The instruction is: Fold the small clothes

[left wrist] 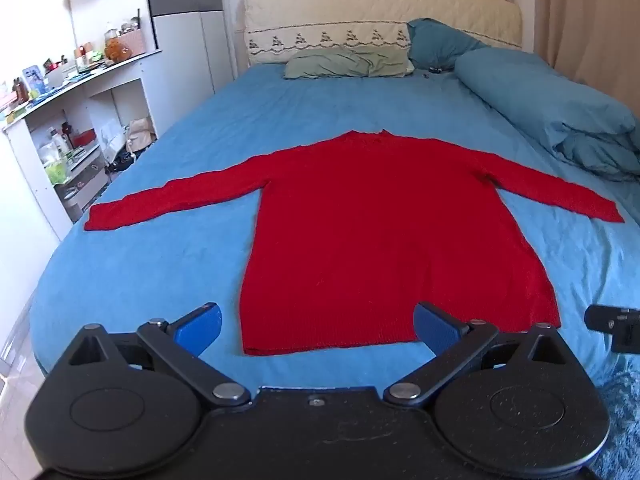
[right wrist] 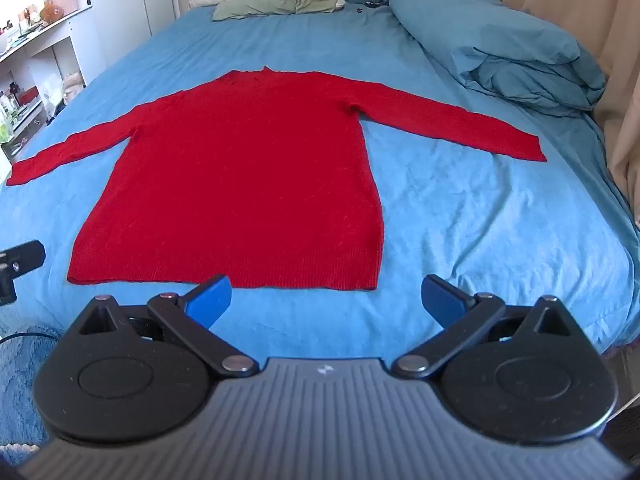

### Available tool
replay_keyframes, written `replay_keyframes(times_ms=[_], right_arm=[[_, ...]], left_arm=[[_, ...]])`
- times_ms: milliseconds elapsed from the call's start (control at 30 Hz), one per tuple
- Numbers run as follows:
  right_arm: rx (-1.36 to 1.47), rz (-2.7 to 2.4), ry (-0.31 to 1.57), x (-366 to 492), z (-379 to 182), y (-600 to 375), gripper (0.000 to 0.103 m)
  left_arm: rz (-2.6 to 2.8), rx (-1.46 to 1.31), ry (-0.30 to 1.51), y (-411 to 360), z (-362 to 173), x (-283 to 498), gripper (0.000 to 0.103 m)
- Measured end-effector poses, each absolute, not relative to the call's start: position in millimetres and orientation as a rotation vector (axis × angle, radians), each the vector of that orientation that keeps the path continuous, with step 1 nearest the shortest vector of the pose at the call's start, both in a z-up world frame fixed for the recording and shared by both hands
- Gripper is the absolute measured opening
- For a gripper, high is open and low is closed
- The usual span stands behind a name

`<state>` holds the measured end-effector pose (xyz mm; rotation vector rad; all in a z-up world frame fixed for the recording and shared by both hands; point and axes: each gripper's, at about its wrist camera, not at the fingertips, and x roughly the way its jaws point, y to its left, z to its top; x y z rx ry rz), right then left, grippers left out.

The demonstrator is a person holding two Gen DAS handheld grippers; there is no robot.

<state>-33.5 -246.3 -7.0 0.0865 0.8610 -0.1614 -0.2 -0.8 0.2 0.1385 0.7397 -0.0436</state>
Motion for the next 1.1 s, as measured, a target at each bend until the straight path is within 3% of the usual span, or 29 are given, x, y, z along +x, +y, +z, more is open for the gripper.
replay_keyframes(times_ms=[1100], right_arm=[[0.071, -0.159, 0.857, -35.7, -5.1, -236.3, 0.103]], left_arm=[[-0.038, 0.082, 0.671, 3.8, 5.3, -11.4, 0.103]])
